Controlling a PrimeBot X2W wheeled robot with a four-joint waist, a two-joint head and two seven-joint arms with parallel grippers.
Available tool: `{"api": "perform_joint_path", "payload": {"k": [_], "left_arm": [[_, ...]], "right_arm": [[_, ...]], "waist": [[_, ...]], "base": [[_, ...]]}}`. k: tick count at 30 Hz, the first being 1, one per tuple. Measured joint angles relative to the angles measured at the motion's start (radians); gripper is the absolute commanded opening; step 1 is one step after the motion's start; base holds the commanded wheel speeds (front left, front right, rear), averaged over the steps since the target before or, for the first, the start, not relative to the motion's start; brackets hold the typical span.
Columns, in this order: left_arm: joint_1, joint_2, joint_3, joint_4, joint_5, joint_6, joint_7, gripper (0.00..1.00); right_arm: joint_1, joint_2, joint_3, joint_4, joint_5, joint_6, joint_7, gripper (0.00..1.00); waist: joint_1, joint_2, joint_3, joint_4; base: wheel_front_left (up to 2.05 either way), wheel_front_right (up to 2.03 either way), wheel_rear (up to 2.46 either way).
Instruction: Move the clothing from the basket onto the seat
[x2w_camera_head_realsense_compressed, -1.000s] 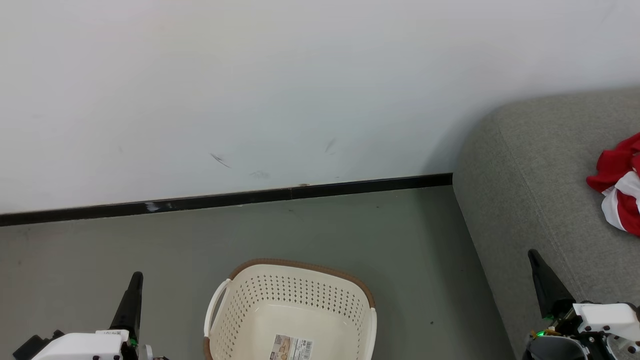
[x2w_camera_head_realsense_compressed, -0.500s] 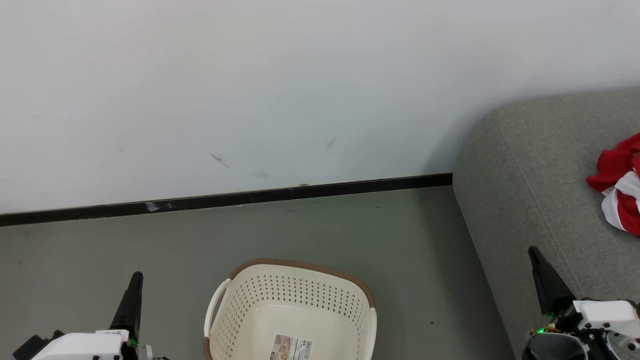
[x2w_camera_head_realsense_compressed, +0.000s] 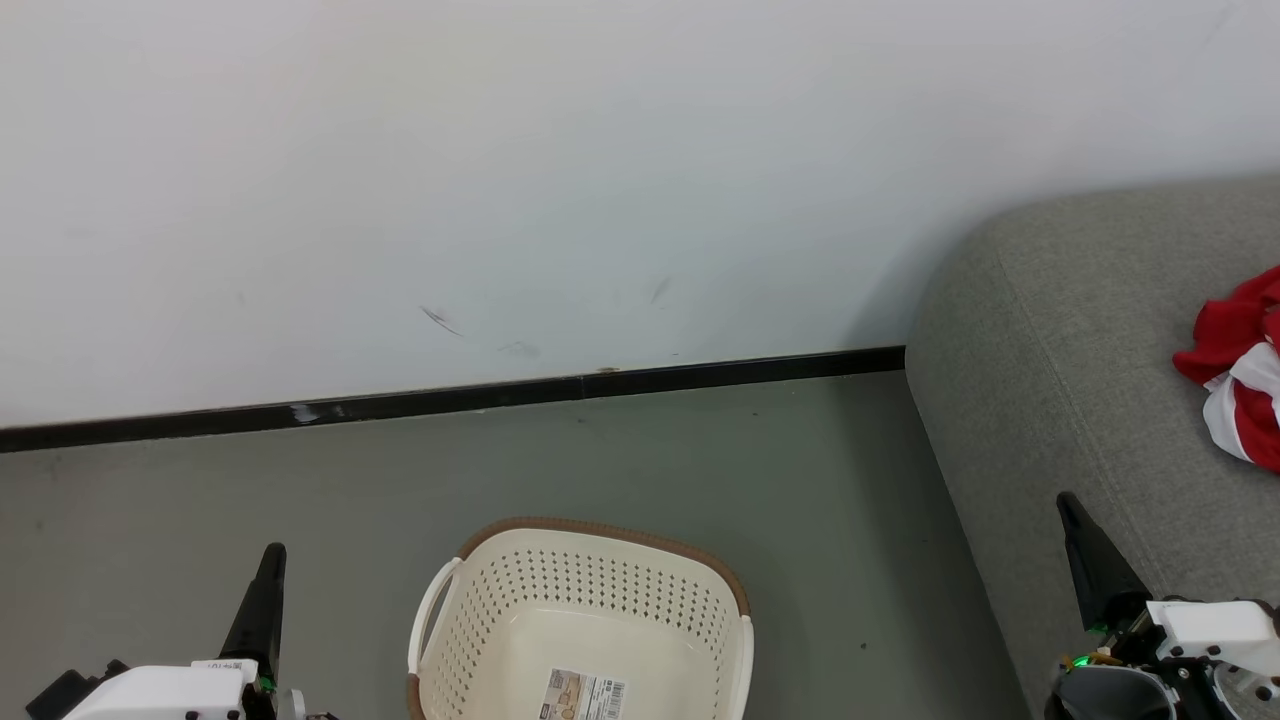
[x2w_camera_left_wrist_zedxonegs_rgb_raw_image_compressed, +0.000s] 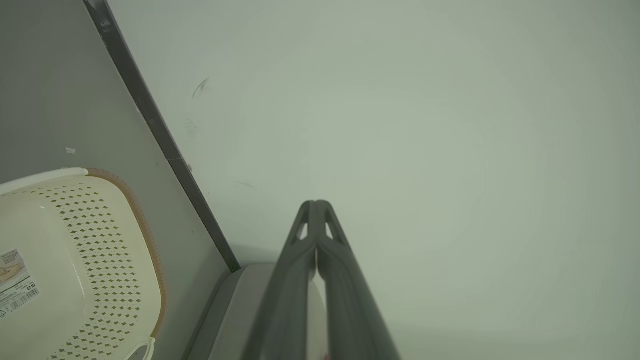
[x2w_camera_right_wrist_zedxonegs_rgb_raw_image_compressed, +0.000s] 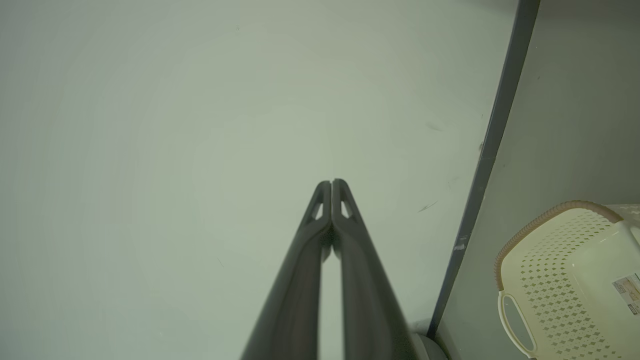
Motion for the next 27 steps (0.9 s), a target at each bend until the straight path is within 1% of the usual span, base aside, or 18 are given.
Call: {"api": "perform_joint_path", "payload": {"k": [27], "left_arm": [[0.0, 0.0, 0.0, 0.0, 0.0, 0.0, 0.0, 0.0]], "right_arm": [[0.0, 0.0, -0.002, 0.0, 0.0, 0.0, 0.002, 0.0]], "waist": [[0.0, 0.0, 0.0, 0.0]], "base": [[0.0, 0.0, 0.0]]}}
